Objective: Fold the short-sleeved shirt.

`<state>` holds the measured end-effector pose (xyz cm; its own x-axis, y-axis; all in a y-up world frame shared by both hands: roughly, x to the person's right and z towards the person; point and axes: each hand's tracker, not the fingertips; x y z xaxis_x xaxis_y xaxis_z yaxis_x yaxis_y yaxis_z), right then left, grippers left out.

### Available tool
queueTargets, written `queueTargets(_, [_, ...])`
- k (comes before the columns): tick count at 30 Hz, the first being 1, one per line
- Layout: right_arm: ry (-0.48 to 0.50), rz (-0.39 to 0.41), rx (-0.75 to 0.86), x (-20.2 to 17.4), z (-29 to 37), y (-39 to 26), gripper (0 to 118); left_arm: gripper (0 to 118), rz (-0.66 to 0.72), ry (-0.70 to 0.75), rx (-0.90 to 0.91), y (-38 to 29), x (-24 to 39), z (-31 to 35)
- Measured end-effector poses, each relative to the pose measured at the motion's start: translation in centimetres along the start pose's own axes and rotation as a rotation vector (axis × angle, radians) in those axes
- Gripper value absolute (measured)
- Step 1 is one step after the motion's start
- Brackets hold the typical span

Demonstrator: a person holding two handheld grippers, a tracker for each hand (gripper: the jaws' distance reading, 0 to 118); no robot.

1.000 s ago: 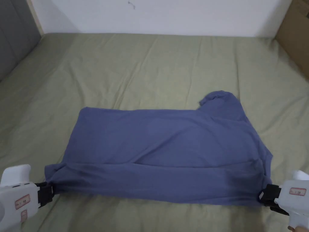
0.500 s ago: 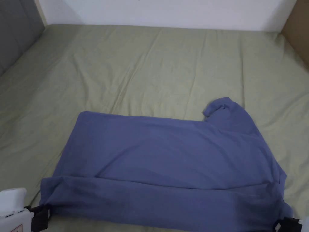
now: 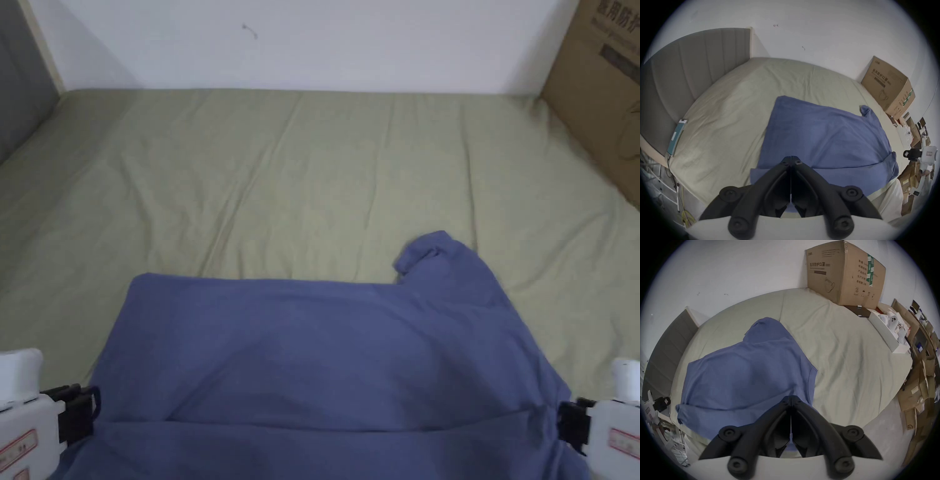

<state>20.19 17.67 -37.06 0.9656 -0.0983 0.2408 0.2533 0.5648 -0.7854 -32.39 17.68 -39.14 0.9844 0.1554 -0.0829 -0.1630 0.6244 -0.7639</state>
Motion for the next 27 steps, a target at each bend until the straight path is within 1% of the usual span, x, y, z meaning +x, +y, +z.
queueTargets(1, [0.049, -0.030, -0.018, -0.3, -0.6, 0.2, 0, 0, 0.005, -0.006, -0.027, 0.2, 0.5, -0.6])
queueTargets(2, [0.078, -0.063, -0.011, -0.6, -1.2, 0.4, 0, 0, 0.003, -0.024, -0.004, 0.4, 0.7, -1.0])
queueTargets(4, [0.103, -0.026, -0.035, -1.1, -3.4, 1.8, 0, 0, 0.014, -0.046, -0.012, 0.9, 0.8, -2.3])
queueTargets(5, [0.105, -0.028, -0.026, -1.0, -4.6, 2.9, 0, 0, 0.014, -0.042, -0.025, 1.4, 1.0, -3.0])
queueTargets(6, [0.159, -0.040, -0.026, -0.9, -5.9, 4.5, 0, 0, 0.000, -0.031, -0.027, 1.9, 1.2, -3.6])
queueTargets(7, [0.209, -0.050, -0.046, -0.7, -7.1, 6.2, 17, 0, -0.014, -0.020, -0.023, 2.0, 1.1, -3.8])
queueTargets(8, [0.227, -0.054, -0.054, -0.7, -8.4, 8.0, 46, 0, -0.021, -0.014, -0.026, 2.6, 1.1, -4.3])
queueTargets(9, [0.212, -0.049, -0.049, -1.2, -9.5, 9.9, 76, 0, -0.023, -0.013, -0.028, 3.2, 1.1, -4.7])
queueTargets(10, [0.201, -0.046, -0.044, -1.3, -10.9, 11.5, 91, 0, -0.024, -0.015, -0.026, 3.7, 1.0, -5.1])
queueTargets(11, [0.172, -0.028, -0.031, -1.4, -12.4, 13.3, 91, 0, -0.026, -0.017, -0.025, 3.8, 0.8, -5.5])
queueTargets(12, [0.159, 0.008, -0.021, -1.4, -14.0, 14.9, 91, 0, -0.029, -0.014, -0.028, 4.2, 0.8, -5.9])
queueTargets(13, [0.121, 0.030, -0.032, -1.7, -14.6, 15.6, 91, 0, -0.028, -0.004, -0.028, 4.5, 0.7, -6.4])
queueTargets(14, [0.075, 0.065, -0.060, -1.9, -17.0, 17.7, 91, 0, -0.029, 0.002, -0.035, 4.8, 0.5, -6.9])
queueTargets(16, [0.004, 0.144, -0.116, -1.9, -20.5, 19.1, 91, 0, -0.032, 0.024, -0.048, 4.8, 0.3, -7.7])
queueTargets(17, [-0.012, 0.204, -0.161, -2.0, -21.9, 19.4, 91, 0, -0.032, 0.024, -0.056, 5.0, 0.0, -8.0])
queueTargets(18, [-0.029, 0.232, -0.198, -2.1, -22.9, 19.3, 90, 0, -0.029, 0.026, -0.062, 5.1, -0.2, -8.3])
queueTargets(19, [-0.021, 0.242, -0.223, -2.2, -23.3, 19.1, 85, 0, -0.026, 0.025, -0.065, 5.1, -0.3, -8.6])
queueTargets(20, [0.027, 0.240, -0.232, -2.3, -23.6, 18.7, 68, 0, -0.024, 0.021, -0.071, 5.3, -0.6, -8.9])
queueTargets(21, [0.008, 0.226, -0.211, -2.8, -23.2, 18.4, 58, 0, -0.023, 0.019, -0.076, 5.6, -0.7, -9.3])
queueTargets(22, [0.001, 0.224, -0.199, -3.1, -22.7, 18.5, 54, 2, -0.023, 0.016, -0.078, 6.0, -0.9, -9.5])
queueTargets(23, [0.011, 0.228, -0.195, -3.3, -22.4, 18.5, 44, 13, -0.024, 0.011, -0.078, 6.5, -0.7, -9.9])
queueTargets(24, [0.019, 0.232, -0.192, -3.6, -22.2, 18.5, 29, 35, -0.028, 0.010, -0.079, 7.2, -0.8, -10.4])
queueTargets(25, [0.024, 0.238, -0.185, -3.5, -22.2, 18.6, 4, 65, -0.030, 0.013, -0.079, 8.0, -0.8, -10.9])
queueTargets(26, [0.027, 0.238, -0.187, -3.7, -22.1, 18.6, 3, 80, -0.040, 0.019, -0.072, 9.0, -0.8, -11.6])
queueTargets(27, [0.029, 0.240, -0.192, -3.9, -22.3, 18.6, 3, 89, -0.051, 0.026, -0.048, 10.1, -0.8, -12.5])
